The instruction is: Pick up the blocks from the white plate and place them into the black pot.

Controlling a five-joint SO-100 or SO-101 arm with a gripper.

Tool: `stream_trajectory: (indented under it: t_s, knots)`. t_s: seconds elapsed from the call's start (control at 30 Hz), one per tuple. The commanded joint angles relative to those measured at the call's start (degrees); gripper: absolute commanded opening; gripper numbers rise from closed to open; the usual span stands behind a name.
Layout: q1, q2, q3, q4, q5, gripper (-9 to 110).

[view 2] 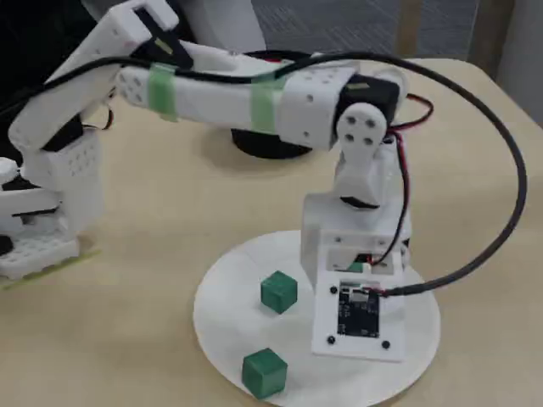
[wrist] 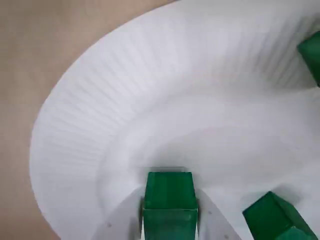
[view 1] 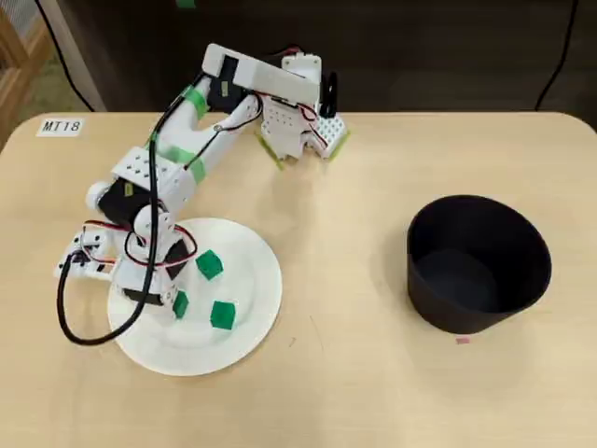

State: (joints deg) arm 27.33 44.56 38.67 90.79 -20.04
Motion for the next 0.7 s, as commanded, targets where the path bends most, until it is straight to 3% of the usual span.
stream_trajectory:
  t_s: [0.0, 0.2, 0.43, 0.57, 0.67]
  knots:
    - [-1.58, 6.68, -4.75, 0.26, 1.05, -2]
    - [-6.68, 16.17, -12.57, 0.35, 5.71, -2]
    - [-17.93, 32.78, -8.53, 4.04, 10.20, -2]
    - [-30.76, 47.29, 7.56, 1.41, 13.27, -2]
    - [-42.80, 65.83, 35.95, -15.82, 18.54, -2]
